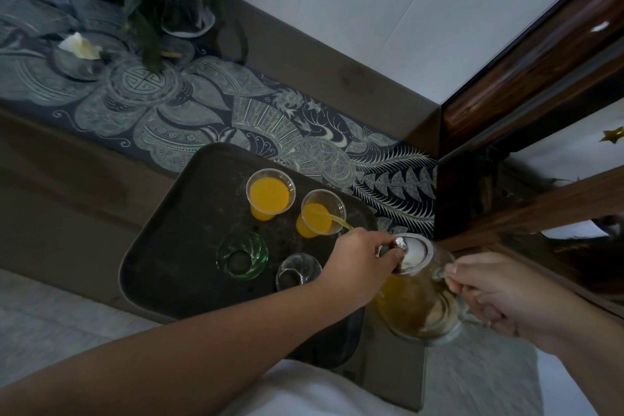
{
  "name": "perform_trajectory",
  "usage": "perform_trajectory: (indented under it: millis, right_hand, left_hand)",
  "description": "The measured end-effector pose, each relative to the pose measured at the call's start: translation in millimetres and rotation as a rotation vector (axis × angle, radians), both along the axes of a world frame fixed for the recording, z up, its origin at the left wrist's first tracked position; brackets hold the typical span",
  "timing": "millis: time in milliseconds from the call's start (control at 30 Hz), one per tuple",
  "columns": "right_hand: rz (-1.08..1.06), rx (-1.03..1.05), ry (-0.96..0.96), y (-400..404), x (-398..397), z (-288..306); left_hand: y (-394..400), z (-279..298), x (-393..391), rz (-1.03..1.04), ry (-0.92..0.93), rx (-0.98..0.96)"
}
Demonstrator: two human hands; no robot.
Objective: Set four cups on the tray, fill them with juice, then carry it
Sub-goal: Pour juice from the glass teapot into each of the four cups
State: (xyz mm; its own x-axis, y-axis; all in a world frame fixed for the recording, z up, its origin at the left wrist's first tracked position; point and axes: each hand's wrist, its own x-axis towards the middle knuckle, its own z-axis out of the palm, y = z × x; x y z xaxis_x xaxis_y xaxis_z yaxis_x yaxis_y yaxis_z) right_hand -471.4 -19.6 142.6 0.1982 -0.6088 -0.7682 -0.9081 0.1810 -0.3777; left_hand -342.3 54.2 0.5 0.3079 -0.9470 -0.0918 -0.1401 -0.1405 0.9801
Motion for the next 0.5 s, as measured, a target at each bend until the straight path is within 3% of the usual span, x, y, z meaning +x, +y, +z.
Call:
perform_trajectory:
  millis: [500]
  right_hand:
    - [0.008,0.02,-0.002,-1.8,5.7,1.0]
  left_hand:
    - [-1.2,-2.9,4.1,-0.005,0.001,-0.016]
